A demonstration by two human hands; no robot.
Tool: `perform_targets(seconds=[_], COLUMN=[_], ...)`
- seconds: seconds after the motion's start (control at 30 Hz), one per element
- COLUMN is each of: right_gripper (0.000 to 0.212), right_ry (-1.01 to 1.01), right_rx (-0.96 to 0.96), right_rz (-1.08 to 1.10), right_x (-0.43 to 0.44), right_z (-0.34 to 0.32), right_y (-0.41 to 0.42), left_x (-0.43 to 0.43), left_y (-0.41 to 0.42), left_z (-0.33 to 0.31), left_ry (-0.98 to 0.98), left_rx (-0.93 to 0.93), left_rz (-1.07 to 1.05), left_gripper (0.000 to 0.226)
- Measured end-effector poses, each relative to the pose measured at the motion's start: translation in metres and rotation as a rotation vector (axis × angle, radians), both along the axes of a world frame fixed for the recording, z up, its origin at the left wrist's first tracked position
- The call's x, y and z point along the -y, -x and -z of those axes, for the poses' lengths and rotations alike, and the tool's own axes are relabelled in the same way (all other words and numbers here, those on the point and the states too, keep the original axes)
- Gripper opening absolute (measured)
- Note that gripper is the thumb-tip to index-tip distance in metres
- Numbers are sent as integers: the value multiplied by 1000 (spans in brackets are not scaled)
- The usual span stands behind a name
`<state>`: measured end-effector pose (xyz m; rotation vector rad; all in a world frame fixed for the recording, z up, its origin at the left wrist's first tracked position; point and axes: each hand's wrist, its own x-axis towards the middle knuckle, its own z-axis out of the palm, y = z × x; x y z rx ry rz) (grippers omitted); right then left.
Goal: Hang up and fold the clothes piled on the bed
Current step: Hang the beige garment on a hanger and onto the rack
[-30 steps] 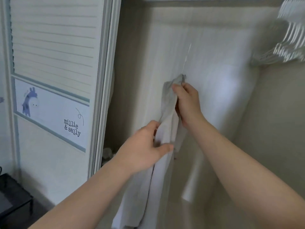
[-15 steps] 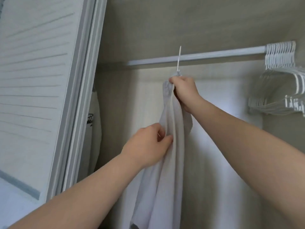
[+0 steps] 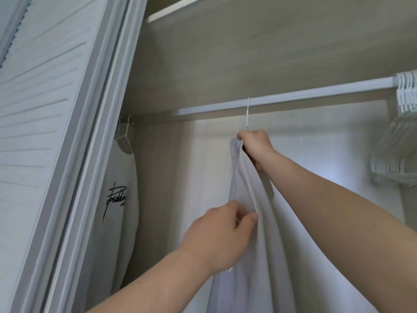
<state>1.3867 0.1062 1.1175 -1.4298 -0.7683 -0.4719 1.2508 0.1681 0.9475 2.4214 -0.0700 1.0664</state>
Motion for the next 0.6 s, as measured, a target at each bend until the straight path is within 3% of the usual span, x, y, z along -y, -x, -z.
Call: perform_targets(seconds=[0.13,0.33,0.47,0.6], right_gripper=[20,46,34,21], right_ry=[3,170,386,365], right_rx=[22,175,334,588], right_rz=[-18,106,248,416], right_x=[-4,11,21,15], right_z=[11,31,52,64], right_y=[-5,7,25,35], left_x=[-1,-11,-23,-35], left_y=[-3,-6,-6,-6], left_z=[9,22,35,42], left_ry=[-1,-109,-108,-93], left_rx=[-59,-77,-121,-155], left_rz=[11,-138,-179,-207], left_gripper=[43,24,24,25])
